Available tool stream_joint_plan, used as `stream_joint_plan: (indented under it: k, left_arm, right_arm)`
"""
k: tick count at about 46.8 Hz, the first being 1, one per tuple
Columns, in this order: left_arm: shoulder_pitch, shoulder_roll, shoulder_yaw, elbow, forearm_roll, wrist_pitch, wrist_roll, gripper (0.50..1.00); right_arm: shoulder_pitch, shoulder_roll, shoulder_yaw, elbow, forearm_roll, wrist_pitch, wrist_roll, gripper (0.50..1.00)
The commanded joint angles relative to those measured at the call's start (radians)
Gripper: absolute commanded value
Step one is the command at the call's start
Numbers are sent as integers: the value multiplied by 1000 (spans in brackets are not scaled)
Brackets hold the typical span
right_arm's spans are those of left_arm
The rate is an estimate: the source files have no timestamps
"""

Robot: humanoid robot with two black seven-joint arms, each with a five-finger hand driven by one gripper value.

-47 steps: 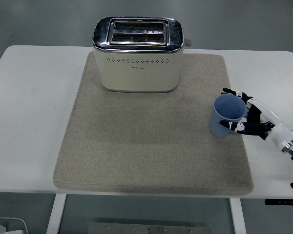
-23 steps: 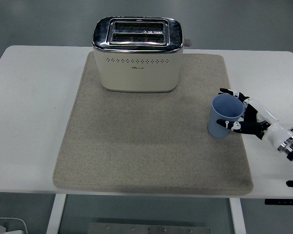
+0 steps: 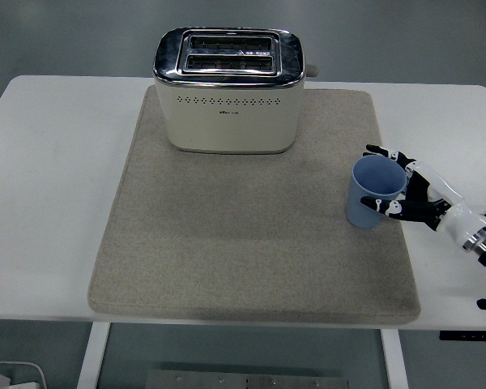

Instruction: Put the water cup in front of the bread machine

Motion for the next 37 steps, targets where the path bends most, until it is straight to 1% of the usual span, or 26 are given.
stream_joint_plan:
  k: [1,37]
  left_arm:
    - [0,0,0,0,0,0,0,996]
    - [0,0,0,0,0,2,0,996]
  right_arm:
    - [1,-1,2,7,0,0,2,924]
    - [1,12,-7,-25,2,-5,-5,924]
